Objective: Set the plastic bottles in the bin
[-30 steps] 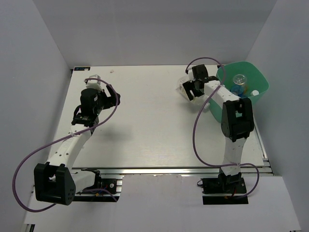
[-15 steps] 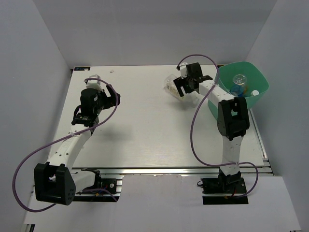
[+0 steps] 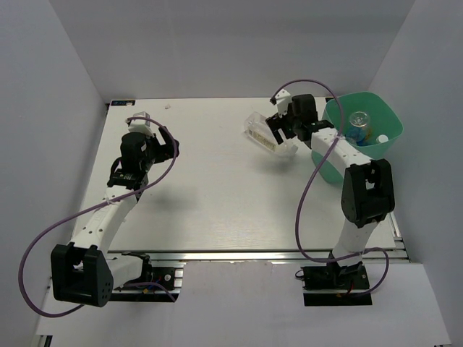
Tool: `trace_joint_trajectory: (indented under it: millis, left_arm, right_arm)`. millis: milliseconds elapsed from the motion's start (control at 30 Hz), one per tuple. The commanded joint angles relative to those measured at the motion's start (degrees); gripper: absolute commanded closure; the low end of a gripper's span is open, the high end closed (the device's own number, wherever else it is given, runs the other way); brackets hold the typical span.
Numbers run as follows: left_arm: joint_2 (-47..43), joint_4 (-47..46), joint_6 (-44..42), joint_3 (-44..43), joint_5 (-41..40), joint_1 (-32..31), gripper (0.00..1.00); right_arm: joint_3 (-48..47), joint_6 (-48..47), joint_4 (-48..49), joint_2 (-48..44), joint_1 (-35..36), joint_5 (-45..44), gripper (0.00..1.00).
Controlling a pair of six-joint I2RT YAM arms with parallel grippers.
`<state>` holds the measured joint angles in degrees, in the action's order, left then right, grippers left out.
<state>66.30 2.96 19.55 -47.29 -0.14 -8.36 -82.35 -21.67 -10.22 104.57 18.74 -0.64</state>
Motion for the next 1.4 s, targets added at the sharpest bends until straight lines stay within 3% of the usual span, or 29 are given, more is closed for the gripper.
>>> trace_joint_trajectory:
  millis: [0, 400, 700, 800, 867, 900, 933, 1033, 1167, 1267, 1367]
  left_arm:
    - [-0.7, -0.6, -0.6, 0.1, -0.9, 0.2, 0.02]
    - [0.0, -0.6, -0.7, -0.1, -0.6, 0.2, 0.02]
    - [0.2, -0.2, -0.7, -0.4, -1.4, 0.2, 0.02]
    - [0.5, 0.2, -0.7, -0.8, -1.6, 0.2, 0.02]
    - [0.6, 0.4, -0.8, -0.9, -2.1, 0.3, 0.02]
    - [0.5, 0.3, -0.8, -1.0, -2.1, 0.2, 0.02]
    - [0.4, 0.2, -0.8, -1.0, -2.1, 0.2, 0.02]
    - [0.1, 0.0, -0.8, -1.1, -1.4, 0.2, 0.02]
    - [-0.6, -0.4, -0.7, -1.2, -0.4, 0.2, 0.02]
    - [-1.0, -0.9, -0.7, -1.1, 0.1, 0.2, 0.02]
    - [-1.4, -1.3, -0.7, -1.0, 2.4, 0.2, 0.02]
  right_arm:
    - [0.9, -4.7, -3.0, -0.2, -2.7, 3.4, 0.11]
    - [-3.9, -4.2, -10.7, 9.2, -3.2, 3.3, 0.11]
    - [-8.1, -3.8, -9.2, 16.0, -3.1, 3.8, 0.12]
    - [-7.7, -3.3, -6.9, 15.8, -3.1, 4.5, 0.31]
    - [-6.9, -3.2, -6.0, 13.8, -3.2, 4.9, 0.57]
    - [-6.4, -2.9, -5.6, 11.6, -3.1, 5.6, 0.77]
    - [-6.0, -2.9, -5.3, 10.1, -3.1, 6.3, 0.81]
    - [-4.1, -2.8, -5.1, 2.2, -2.7, 9.9, 0.88]
    - [0.6, -0.7, -0.3, -11.1, -2.5, 13.6, 0.88]
    - [0.4, 2.8, 1.4, -19.8, -3.2, 8.2, 0.88]
    - [-1.7, 5.0, -3.0, -24.9, -7.2, 4.6, 0.88]
